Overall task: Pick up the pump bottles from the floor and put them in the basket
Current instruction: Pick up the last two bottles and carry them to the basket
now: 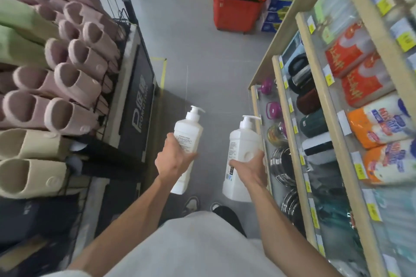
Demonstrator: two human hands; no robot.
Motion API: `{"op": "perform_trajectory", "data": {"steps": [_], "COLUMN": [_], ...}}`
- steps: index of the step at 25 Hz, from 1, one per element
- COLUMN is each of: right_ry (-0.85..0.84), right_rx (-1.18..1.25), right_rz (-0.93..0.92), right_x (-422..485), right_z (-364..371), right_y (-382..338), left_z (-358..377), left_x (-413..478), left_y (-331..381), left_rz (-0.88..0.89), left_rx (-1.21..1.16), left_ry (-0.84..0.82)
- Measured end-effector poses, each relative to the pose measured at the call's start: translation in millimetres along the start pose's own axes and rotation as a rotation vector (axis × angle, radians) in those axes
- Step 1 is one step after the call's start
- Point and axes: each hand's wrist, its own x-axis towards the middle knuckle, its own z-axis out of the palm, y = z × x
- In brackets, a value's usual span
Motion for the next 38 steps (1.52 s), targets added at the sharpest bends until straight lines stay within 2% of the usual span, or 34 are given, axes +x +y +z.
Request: {"op": "perform_trajectory", "data": {"steps": [10,18,25,32,38], "right_ry": [-0.232,-0.497,-0.705,-0.829,-0.941], "right_rx": [-0.284,-0.479,-0.724,-0.886,-1.021], "right_rz": [-0.437,-0.717,-1.048,-1.229,-1.343], "right_x": [11,-49,-149,-245,-328], "right_z": [-19,9,49,62,64], "right_y": [-35,-30,31,126,225], "left_z": [-13,-2,48,114,159], "left_x": [-77,-210,-349,-491,-603], "left_y": [-21,-98,-166,-212,-245], "left_rz": [-0.379,-0.739,-1.081,-1.349,-1.482], "left_rx": [-0.239,-0.380,-0.565,-0.701,-0.769], "left_ry": [0.403,0.719,0.911,1.048,1.134]}}
